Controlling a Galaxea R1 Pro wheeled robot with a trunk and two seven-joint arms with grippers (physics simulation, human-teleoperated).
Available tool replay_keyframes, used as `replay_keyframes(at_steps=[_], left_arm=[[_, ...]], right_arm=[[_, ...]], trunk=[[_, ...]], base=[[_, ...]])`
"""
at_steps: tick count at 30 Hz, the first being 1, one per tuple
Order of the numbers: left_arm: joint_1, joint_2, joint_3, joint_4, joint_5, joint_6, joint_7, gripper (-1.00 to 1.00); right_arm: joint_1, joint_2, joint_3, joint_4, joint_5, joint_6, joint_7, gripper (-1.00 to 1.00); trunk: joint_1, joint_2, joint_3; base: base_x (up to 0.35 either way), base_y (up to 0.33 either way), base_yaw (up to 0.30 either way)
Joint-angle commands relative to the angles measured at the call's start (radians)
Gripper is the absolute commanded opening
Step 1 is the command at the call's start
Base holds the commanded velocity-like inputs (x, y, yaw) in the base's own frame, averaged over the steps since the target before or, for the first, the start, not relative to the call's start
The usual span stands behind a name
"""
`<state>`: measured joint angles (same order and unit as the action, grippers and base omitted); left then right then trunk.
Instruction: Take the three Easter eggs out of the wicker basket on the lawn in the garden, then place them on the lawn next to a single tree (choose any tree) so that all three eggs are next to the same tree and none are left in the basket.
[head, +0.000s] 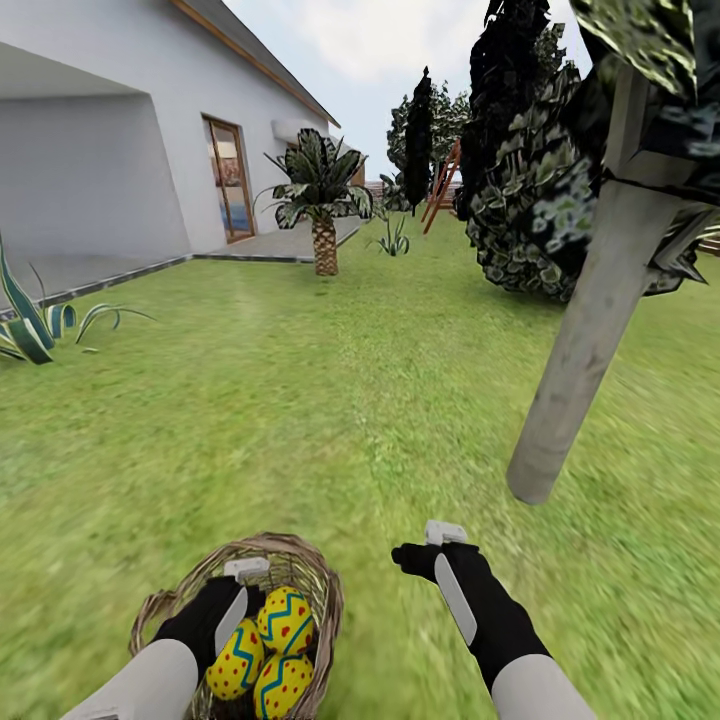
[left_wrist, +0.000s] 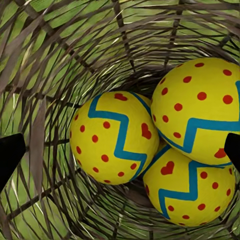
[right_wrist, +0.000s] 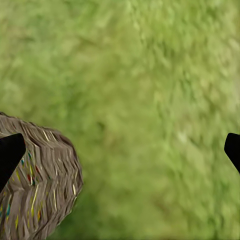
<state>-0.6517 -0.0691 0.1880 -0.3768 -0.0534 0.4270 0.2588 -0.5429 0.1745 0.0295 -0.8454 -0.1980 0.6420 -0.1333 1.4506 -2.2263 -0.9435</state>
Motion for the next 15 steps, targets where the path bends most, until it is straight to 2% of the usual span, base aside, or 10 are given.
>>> replay_keyframes(at_steps=[1, 6, 10, 15], left_arm=[[0.0, -0.001, 0.005, -0.002, -0.006, 0.006, 0.0, 1.0], [0.0, -0.001, 0.004, -0.002, -0.005, 0.004, -0.002, 1.0], [0.0, -0.001, 0.005, -0.002, 0.002, 0.009, -0.028, 1.0], [0.0, 0.001, 0.007, -0.005, 0.005, 0.013, -0.128, 1.0]], right_arm=[[0.0, 0.0, 0.001, -0.001, -0.011, 0.003, -0.009, 1.0], [0.0, 0.0, 0.001, -0.001, -0.011, 0.002, -0.009, 1.0], [0.0, 0.0, 0.001, -0.001, -0.011, 0.001, -0.009, 1.0], [0.0, 0.0, 0.0, -0.001, -0.011, 0.001, -0.009, 1.0]], trunk=[[0.004, -0.008, -0.004], [0.023, -0.043, -0.02], [0.038, -0.071, -0.032], [0.057, -0.106, -0.048]], base=[[0.0, 0.0, 0.0], [0.0, 0.0, 0.0], [0.0, 0.0, 0.0], [0.0, 0.0, 0.0]])
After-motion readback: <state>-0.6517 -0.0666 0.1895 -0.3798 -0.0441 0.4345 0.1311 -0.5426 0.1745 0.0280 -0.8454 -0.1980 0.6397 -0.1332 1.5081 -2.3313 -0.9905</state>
